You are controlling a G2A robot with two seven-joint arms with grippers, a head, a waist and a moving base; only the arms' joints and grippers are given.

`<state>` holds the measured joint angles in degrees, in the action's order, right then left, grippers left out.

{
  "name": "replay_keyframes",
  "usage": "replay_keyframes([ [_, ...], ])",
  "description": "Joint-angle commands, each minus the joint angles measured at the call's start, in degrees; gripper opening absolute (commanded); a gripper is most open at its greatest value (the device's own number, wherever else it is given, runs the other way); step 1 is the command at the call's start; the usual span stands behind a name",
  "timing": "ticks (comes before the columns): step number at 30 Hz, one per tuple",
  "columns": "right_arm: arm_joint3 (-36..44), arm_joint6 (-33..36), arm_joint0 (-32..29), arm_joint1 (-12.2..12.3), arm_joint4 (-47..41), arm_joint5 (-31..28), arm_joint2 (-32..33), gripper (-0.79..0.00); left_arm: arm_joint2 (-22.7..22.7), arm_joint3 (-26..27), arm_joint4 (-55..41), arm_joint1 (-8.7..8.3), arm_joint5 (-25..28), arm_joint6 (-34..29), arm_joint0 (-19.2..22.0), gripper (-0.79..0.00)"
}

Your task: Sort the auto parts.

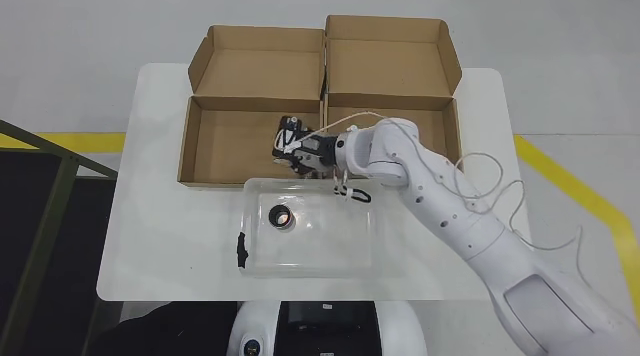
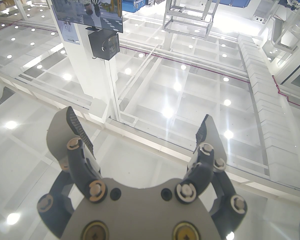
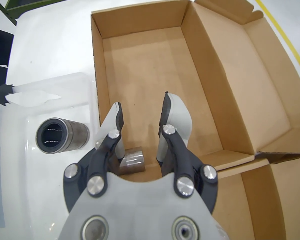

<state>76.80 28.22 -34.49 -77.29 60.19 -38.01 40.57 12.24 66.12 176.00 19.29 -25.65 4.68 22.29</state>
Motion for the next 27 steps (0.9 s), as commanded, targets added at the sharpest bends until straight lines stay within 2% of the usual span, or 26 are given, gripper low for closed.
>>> replay_keyframes([
  [1, 2.90, 0.54, -1.07, 0.39, 0.48, -0.54, 0.68, -0.486, 0.00, 0.00, 0.00, 0.00, 0.00, 0.00, 0.00, 0.000],
  [15, 22.36, 4.95, -12.83, 4.01, 5.83, -5.39, 6.12, -0.477, 0.00, 0.00, 0.00, 0.00, 0.00, 0.00, 0.00, 0.000],
  [24, 25.96, 4.65, -17.17, 5.06, 9.87, -8.90, 5.68, -0.465, 0.00, 0.00, 0.00, 0.00, 0.00, 0.00, 0.00, 0.000],
  [27, 25.35, 4.15, -17.97, 5.11, 10.86, -9.26, 4.79, -0.437, 0.00, 0.00, 0.00, 0.00, 0.00, 0.00, 0.00, 0.000],
])
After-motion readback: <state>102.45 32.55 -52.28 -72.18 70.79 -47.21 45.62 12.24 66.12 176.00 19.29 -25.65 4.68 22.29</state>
